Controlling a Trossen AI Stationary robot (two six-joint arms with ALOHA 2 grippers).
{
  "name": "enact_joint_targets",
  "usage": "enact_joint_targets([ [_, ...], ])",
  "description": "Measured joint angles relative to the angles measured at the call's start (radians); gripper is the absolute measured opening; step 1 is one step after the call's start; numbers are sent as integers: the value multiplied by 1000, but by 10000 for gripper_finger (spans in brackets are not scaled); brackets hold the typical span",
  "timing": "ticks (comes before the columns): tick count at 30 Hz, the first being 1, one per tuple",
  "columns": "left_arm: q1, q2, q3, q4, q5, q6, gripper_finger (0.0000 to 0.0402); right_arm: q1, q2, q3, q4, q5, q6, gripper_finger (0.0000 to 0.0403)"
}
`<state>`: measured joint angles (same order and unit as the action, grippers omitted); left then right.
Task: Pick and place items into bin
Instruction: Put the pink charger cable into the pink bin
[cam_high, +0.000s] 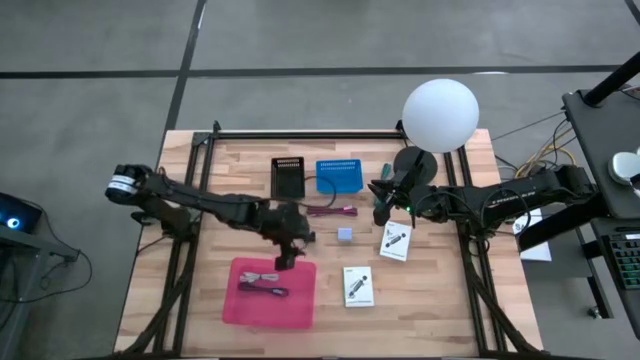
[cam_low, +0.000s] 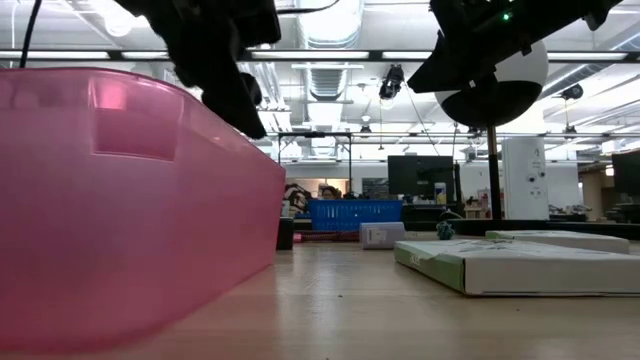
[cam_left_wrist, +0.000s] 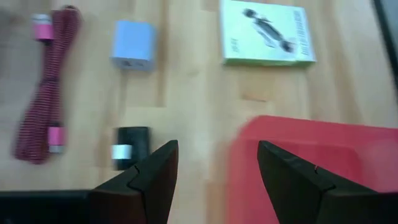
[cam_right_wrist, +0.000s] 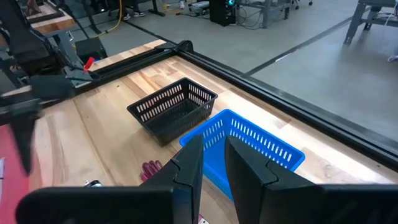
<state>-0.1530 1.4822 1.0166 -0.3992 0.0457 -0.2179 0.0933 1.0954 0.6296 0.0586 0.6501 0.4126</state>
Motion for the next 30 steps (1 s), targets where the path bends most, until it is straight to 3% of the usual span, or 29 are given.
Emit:
enact_joint_targets([
  [13,215,2,-8,4,2,280,203,-1,0,0,0,5,0,57],
  [19,326,9,-8,100,33,306,203,-1,0,0,0,5,0,57],
  [25,352,92,5,232,77,302,203,-2,0,0,0,7,0,57],
  [30,341,199,37,249,79,302,203,-3,0,0,-1,8,9,57],
])
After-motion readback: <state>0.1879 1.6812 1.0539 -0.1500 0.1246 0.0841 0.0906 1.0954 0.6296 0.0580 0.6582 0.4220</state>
